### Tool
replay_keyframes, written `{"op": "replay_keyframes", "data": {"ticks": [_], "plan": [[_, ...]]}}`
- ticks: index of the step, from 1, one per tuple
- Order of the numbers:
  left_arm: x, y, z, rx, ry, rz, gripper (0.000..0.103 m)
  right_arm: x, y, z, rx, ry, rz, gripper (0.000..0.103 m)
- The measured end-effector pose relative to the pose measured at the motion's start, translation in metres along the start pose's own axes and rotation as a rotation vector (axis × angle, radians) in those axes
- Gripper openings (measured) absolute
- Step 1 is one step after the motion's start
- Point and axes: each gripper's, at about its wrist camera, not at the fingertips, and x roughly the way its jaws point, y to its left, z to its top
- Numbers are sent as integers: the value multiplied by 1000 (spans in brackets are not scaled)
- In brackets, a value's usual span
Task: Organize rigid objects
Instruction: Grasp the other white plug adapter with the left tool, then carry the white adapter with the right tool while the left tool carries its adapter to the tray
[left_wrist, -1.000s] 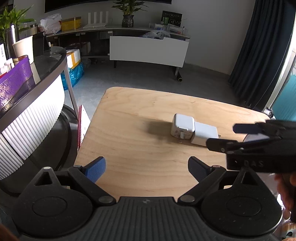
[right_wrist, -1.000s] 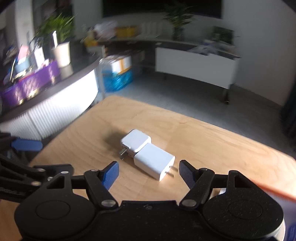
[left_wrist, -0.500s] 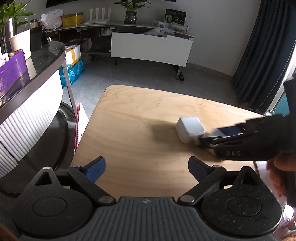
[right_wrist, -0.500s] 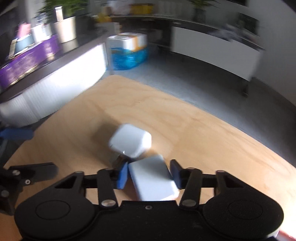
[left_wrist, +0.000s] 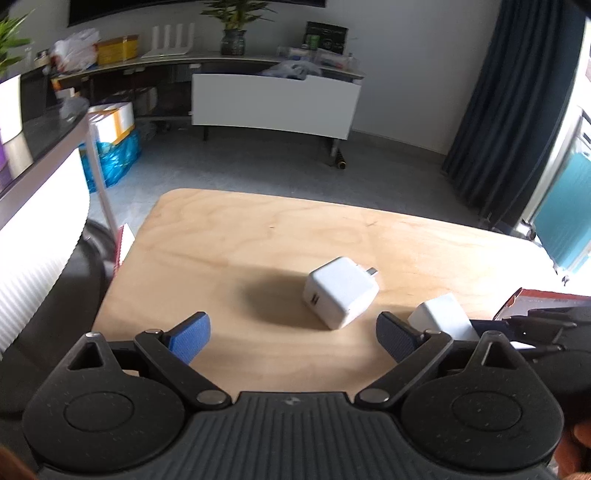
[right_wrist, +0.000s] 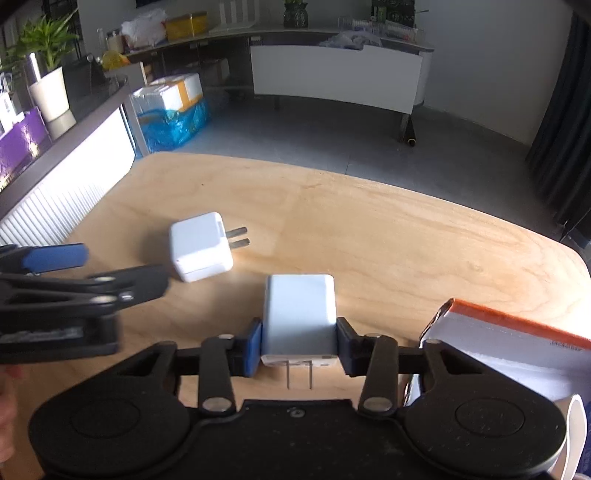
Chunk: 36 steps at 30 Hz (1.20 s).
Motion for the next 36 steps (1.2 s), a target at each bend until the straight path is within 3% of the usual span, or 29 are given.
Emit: {"op": "replay_keyframes", "data": {"ticks": [10,13,15,18,36], "plan": [[39,-14,4,193,-24,-64,96,-4,1,-8,12,-17,-4,50],[40,-16,-1,216,-45,-73,77,-5,1,-9,25,-22,-7,50],[37,-17,-3,233,-69,-76,50,-5,1,-10,33,-29,-12,50],[31,-14,-5,216,-68,-86,42,-6,1,-14,46,-45,-13,50],[-40,-17,-32,69,-57,-36,41,-48,14,-31,62,-117,11,50]]}}
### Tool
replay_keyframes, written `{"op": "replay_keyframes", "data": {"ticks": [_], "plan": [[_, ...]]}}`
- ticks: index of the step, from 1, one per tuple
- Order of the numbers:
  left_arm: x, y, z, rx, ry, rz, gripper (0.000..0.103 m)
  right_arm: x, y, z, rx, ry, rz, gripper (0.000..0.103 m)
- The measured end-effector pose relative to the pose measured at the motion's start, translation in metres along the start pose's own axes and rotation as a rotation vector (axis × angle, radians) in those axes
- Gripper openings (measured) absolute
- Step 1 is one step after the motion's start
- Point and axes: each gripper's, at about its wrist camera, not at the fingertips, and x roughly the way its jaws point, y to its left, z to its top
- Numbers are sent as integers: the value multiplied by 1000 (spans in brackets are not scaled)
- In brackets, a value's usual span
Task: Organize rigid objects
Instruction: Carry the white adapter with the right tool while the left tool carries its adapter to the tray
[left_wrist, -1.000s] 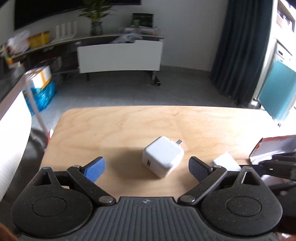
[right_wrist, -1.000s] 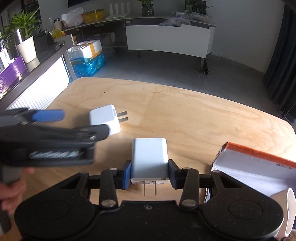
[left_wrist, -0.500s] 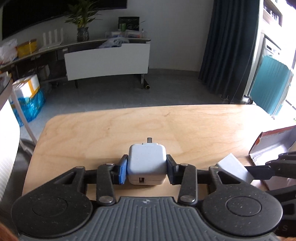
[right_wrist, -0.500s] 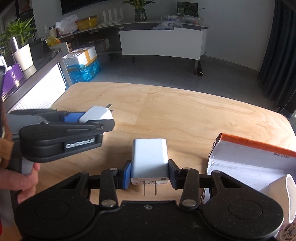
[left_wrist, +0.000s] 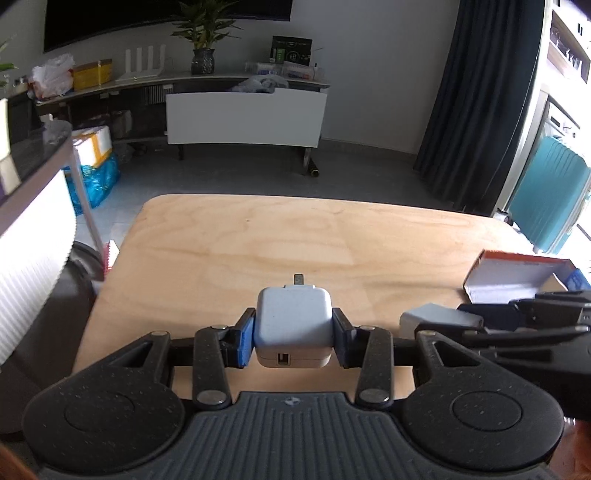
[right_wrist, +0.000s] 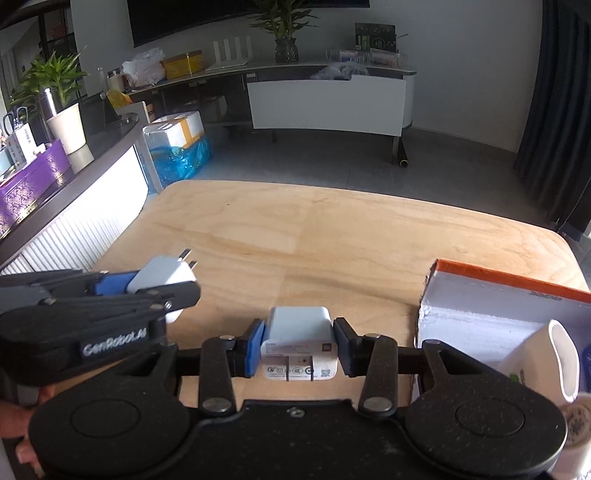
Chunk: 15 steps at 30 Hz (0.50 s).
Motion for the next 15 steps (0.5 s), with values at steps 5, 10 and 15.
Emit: {"op": "replay_keyframes", "data": {"ticks": [5,10,15], "plan": [[-18,2,-12,-30,23,2,41,-9,3,-15,12,31,-11,50],[-27,4,-22,-53,29,9,41,4,3,-25,34,82,-8,53],[-35,7,-23,-64,15,21,42,7,9,-28,24,59,-42,50]]}}
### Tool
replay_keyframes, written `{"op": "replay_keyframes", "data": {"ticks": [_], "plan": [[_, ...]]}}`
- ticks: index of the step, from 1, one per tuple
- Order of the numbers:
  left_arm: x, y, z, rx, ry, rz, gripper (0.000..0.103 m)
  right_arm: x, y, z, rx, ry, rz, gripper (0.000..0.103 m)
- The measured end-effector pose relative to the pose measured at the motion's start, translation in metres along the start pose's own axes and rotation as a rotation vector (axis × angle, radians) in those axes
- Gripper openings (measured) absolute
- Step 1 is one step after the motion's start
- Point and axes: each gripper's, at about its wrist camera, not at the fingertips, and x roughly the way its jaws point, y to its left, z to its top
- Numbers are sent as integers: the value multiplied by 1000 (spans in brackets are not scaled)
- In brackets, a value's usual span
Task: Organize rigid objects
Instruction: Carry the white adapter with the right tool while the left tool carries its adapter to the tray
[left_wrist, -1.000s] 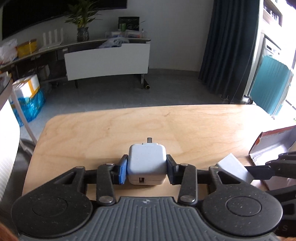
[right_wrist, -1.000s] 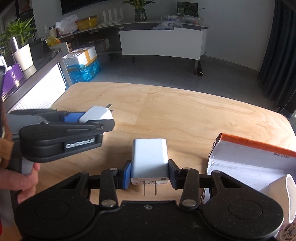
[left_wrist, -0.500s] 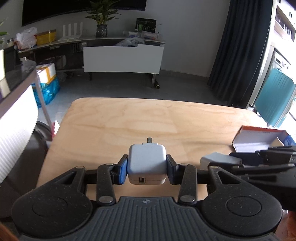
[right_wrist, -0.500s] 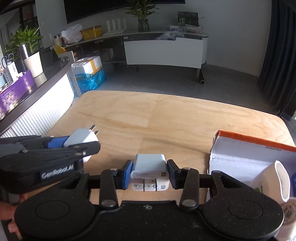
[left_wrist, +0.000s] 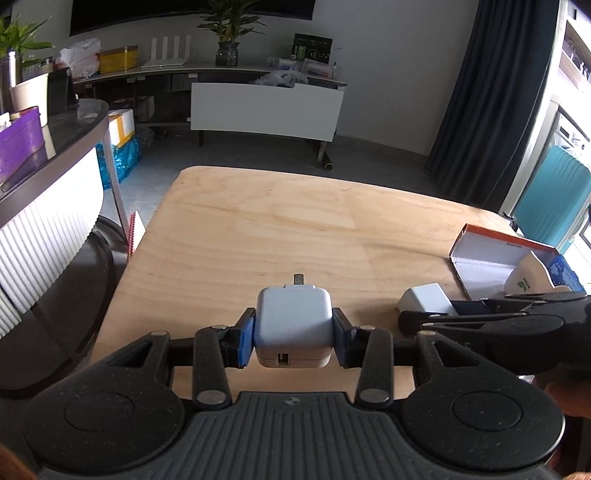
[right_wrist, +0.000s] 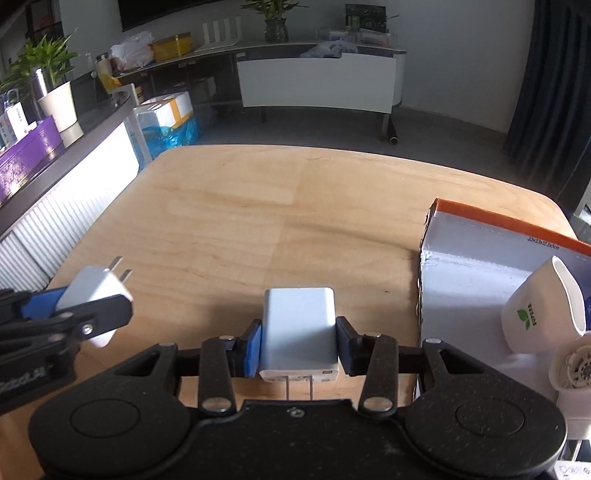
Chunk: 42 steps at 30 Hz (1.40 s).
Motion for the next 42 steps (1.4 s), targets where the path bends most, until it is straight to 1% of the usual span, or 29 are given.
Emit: {"op": "replay_keyframes", "data": {"ticks": [2,5,11,16,22,30,42], "plan": [[-5,1,1,-4,-11,2,41,-4,-1,-2,25,-6,1,50],[-13,1,0,-10,-28,8,41,-18,0,-5,26,-34,13,50],[-32,-4,-4,-23,-48,20,41,-59,9,-7,13,-100,45,50],[-52,-10,-11,-31,-63,32,41,-94,18,-14,-13,-150,38,50],[-72,-18,-19,-34,-70,37,41,-127,18,-31,-12,-174,37,50],[-90,-34,-28,-17,-88,26,42,-158,14,-49,-2,-214,29,50],[-108,-53,-37,13,-113,-1,42,-188,-1,-68,23,-261,11,50]]}}
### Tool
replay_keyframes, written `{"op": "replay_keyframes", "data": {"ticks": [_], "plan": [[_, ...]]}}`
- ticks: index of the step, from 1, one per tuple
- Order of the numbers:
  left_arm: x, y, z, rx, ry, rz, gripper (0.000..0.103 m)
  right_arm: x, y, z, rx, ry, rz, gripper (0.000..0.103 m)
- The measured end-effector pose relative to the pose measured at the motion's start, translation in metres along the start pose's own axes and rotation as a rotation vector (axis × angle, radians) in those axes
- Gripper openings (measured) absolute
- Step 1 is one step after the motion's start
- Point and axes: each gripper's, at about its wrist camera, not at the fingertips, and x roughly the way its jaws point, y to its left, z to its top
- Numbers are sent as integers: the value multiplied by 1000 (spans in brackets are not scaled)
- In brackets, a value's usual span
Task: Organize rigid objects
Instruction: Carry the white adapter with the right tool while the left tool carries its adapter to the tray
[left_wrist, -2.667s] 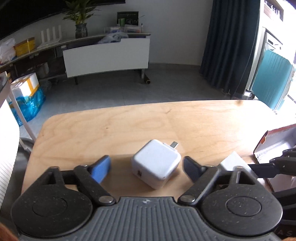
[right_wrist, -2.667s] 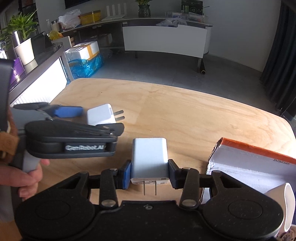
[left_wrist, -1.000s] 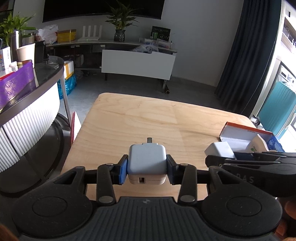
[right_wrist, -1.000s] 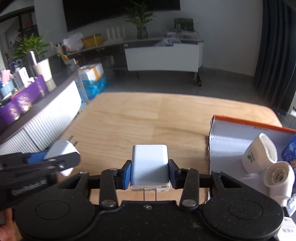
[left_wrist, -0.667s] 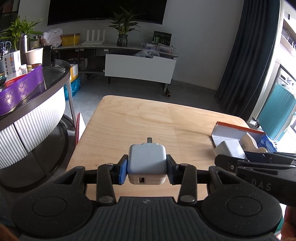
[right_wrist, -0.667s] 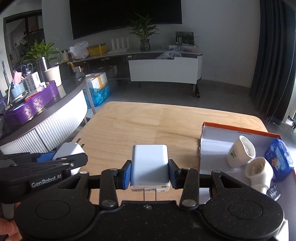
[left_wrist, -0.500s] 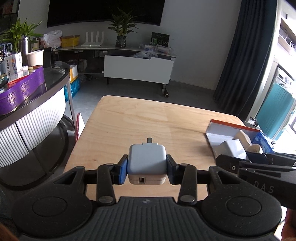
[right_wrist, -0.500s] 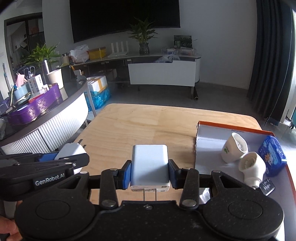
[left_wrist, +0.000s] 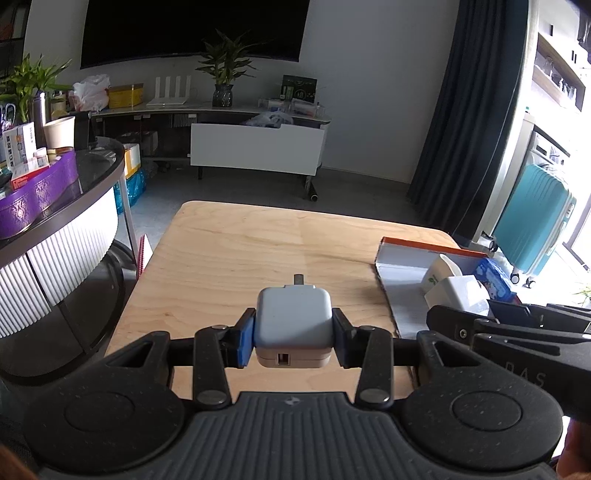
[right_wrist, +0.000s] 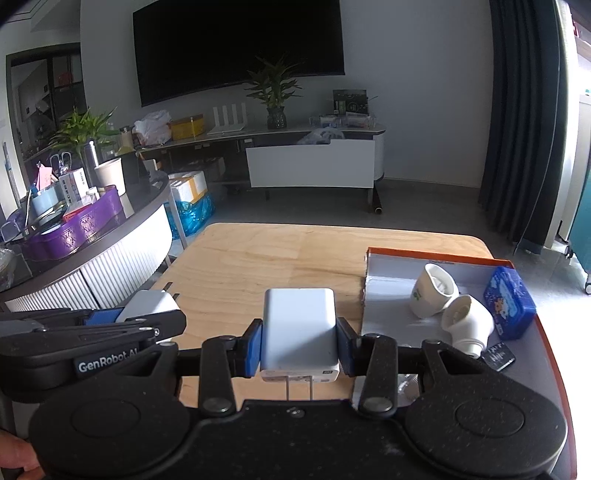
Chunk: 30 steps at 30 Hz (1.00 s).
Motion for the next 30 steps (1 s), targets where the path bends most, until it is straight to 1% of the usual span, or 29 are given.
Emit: {"op": "replay_keyframes", "data": {"ticks": [12,30], "plan": [[-4,-13,-4,28,-5,-21,42,-16,-15,-8,29,-22,-20,50],[-6,-27,-6,58,-5,-47,42,-24,-26,-6,52,-38,-38,50]]}}
